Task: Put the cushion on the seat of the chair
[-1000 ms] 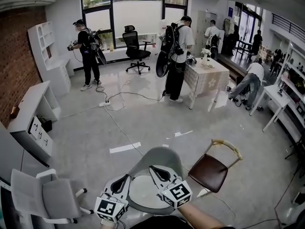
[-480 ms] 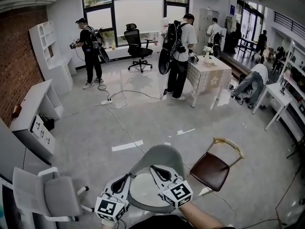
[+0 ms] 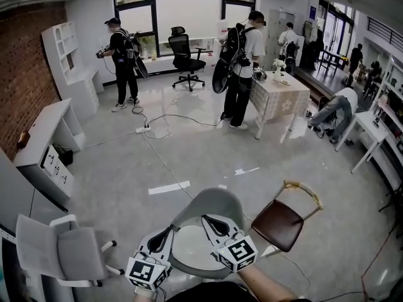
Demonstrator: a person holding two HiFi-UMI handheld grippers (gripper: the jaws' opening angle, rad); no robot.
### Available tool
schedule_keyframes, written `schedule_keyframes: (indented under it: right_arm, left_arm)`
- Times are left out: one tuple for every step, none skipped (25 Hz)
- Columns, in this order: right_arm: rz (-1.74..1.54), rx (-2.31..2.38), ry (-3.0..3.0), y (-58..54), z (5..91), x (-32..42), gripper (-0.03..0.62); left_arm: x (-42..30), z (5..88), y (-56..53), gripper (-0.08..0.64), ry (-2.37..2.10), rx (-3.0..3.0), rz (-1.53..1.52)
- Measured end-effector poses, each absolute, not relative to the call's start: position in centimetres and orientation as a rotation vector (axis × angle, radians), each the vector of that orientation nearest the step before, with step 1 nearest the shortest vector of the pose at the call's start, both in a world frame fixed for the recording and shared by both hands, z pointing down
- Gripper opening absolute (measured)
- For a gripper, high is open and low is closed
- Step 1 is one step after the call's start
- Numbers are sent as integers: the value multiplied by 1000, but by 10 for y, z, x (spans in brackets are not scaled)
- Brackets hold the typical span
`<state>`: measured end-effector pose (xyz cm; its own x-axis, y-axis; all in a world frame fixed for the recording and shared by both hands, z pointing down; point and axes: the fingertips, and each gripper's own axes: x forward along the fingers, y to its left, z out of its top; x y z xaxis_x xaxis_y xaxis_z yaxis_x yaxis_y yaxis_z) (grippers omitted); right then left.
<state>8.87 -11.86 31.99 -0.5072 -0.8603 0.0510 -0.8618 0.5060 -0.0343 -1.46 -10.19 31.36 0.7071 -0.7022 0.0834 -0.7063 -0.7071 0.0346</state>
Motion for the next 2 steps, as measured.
schedule_keyframes:
  right_arm:
    - [86,1546,-2702,-120,320,89,8]
    - [86,1546,-2702,-120,320,90,8]
  left_arm:
    - [-15,314,-103,12,-1177,2842,97]
    - [-15,314,-104,11,-1179,2841,96]
